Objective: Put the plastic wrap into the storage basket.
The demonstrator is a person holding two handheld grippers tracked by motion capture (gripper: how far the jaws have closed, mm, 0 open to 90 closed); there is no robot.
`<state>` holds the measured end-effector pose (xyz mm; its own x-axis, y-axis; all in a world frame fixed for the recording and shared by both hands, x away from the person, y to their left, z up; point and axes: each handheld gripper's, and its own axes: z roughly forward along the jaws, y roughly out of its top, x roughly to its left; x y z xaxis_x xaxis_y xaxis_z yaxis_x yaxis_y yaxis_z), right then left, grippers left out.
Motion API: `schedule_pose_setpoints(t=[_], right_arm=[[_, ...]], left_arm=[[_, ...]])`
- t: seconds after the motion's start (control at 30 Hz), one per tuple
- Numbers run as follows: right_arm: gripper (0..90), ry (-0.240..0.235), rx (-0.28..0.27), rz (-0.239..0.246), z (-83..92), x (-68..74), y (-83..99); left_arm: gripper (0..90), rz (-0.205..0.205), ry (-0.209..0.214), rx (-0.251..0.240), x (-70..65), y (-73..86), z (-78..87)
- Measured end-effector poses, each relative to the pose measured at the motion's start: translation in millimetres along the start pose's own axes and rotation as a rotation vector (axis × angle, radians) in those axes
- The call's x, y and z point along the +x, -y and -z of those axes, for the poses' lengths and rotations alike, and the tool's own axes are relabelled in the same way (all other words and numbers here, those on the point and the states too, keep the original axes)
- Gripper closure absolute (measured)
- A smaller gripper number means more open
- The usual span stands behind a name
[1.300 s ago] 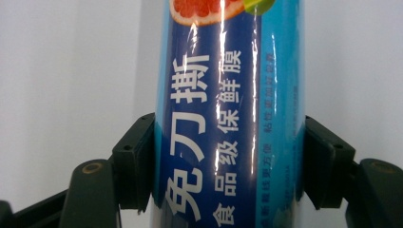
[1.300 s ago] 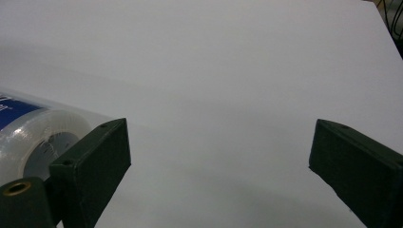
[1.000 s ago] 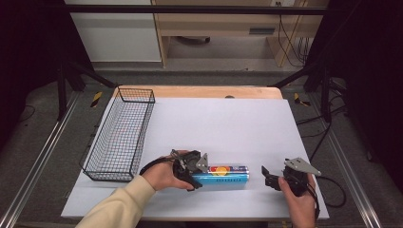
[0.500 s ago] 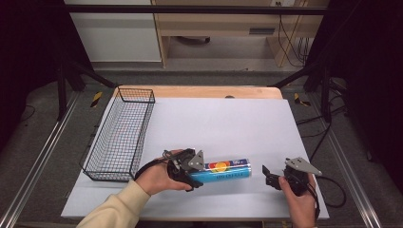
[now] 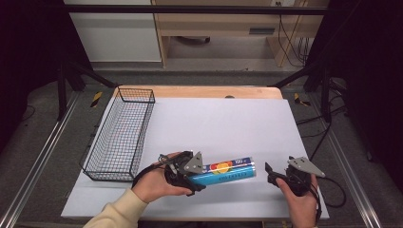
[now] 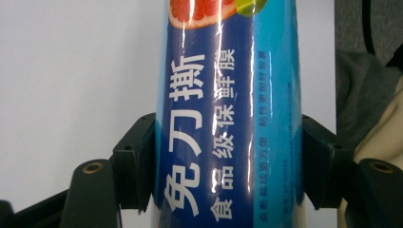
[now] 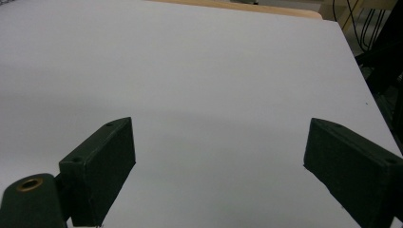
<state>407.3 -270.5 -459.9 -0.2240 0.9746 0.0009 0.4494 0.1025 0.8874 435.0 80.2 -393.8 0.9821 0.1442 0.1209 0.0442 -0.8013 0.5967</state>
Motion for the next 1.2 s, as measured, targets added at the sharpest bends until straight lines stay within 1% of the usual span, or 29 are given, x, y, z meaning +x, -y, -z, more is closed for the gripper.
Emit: schedule_pose_setpoints(t=[0.13, 0.17, 0.2, 0.27, 0.33, 0.37, 0.4, 0.47, 0.53, 0.57, 0.6, 0.63, 0.67, 0.7, 0.77, 0.87, 0.9, 0.93, 0.97, 1.0, 1.03, 1.1, 1.13, 1.17, 1.2], right_arm=[[10.3, -0.001, 0.003, -0.002, -0.3, 0.9, 0.1], [10.3, 0.003, 0.002, 0.004, 0.0, 1.3, -0.1], [10.3, 0.003, 0.002, 0.004, 0.0, 1.3, -0.1], [10.3, 0.013, -0.005, 0.010, 3.0, 2.3, -1.3], [10.3, 0.031, -0.011, 0.037, 5.5, 3.4, -2.0], [10.3, 0.033, -0.013, 0.035, 6.9, 4.7, -2.3], [10.3, 0.031, -0.017, 0.039, 7.7, 5.4, -2.4], [10.3, 0.014, -0.020, 0.041, 8.1, 8.2, -3.6], [10.1, 0.007, -0.018, 0.067, 7.0, 11.5, -5.1], [10.1, 0.011, -0.014, 0.085, 5.9, 13.3, -5.2], [10.1, 0.020, -0.002, 0.116, 4.2, 14.9, -5.2], [10.1, 0.028, 0.004, 0.138, 2.6, 16.4, -5.1], [10.2, 0.028, 0.007, 0.141, 1.3, 17.3, -4.9], [10.2, 0.021, 0.009, 0.137, 0.9, 17.6, -4.7], [10.0, 0.020, 0.001, 0.130, 2.3, 17.6, -4.8], [9.6, 0.014, -0.002, 0.117, 3.3, 15.8, -4.5], [9.6, 0.014, -0.002, 0.117, 3.3, 15.8, -4.5], [9.6, 0.026, 0.006, 0.119, 2.3, 14.4, -4.2], [9.6, 0.026, 0.006, 0.119, 2.3, 14.4, -4.2], [9.8, 0.037, 0.009, 0.115, 2.0, 13.6, -3.9], [9.9, 0.038, 0.009, 0.112, 2.2, 13.2, -3.6], [10.2, 0.038, 0.007, 0.109, 3.0, 13.2, -3.3], [10.5, 0.038, 0.006, 0.111, 3.5, 13.1, -3.3], [10.8, 0.039, 0.004, 0.110, 3.7, 13.2, -3.4], [10.8, 0.039, 0.004, 0.110, 3.7, 13.2, -3.4]], left_arm=[[31.9, 0.008, -0.011, -0.007, -1.7, -0.1, 3.7], [31.9, 0.018, -0.026, -0.011, -2.6, 0.8, 6.6], [32.0, 0.018, -0.026, -0.011, -2.6, 0.8, 6.6], [32.0, 0.040, -0.042, -0.007, -3.5, 2.0, 11.8], [31.9, 0.047, -0.059, -0.001, -5.1, 1.5, 15.6], [32.0, 0.056, -0.062, 0.002, -6.0, 0.9, 18.2], [31.9, 0.058, -0.080, 0.004, -8.0, -0.1, 22.0], [32.0, 0.073, -0.099, -0.002, -12.1, -2.2, 28.5], [32.0, 0.088, -0.116, -0.012, -15.8, -3.9, 34.9], [32.0, 0.096, -0.126, -0.008, -17.4, -4.8, 38.3], [32.0, 0.099, -0.138, 0.000, -18.6, -5.5, 42.0], [32.0, 0.100, -0.157, 0.002, -19.8, -5.8, 45.8], [31.9, 0.107, -0.167, 0.003, -19.7, -5.4, 50.1], [32.0, 0.123, -0.171, -0.005, -18.9, -4.5, 54.5], [32.0, 0.164, -0.164, -0.024, -15.9, -2.8, 63.7], [32.0, 0.166, -0.182, -0.037, -11.8, -1.4, 73.6], [32.0, 0.166, -0.182, -0.037, -11.8, -1.4, 73.6], [32.0, 0.167, -0.174, -0.042, -7.7, 0.1, 77.0], [32.0, 0.167, -0.174, -0.042, -7.7, 0.1, 77.0], [32.0, 0.176, -0.184, -0.030, -6.1, 2.4, 79.2], [32.0, 0.188, -0.193, -0.021, -5.2, 4.1, 80.3], [32.0, 0.208, -0.205, -0.020, -2.8, 8.4, 81.8], [32.0, 0.208, -0.205, -0.020, -2.8, 8.4, 81.8], [32.0, 0.221, -0.217, -0.016, 0.0, 12.5, 84.6], [32.0, 0.221, -0.217, -0.016, 0.0, 12.5, 84.6]])
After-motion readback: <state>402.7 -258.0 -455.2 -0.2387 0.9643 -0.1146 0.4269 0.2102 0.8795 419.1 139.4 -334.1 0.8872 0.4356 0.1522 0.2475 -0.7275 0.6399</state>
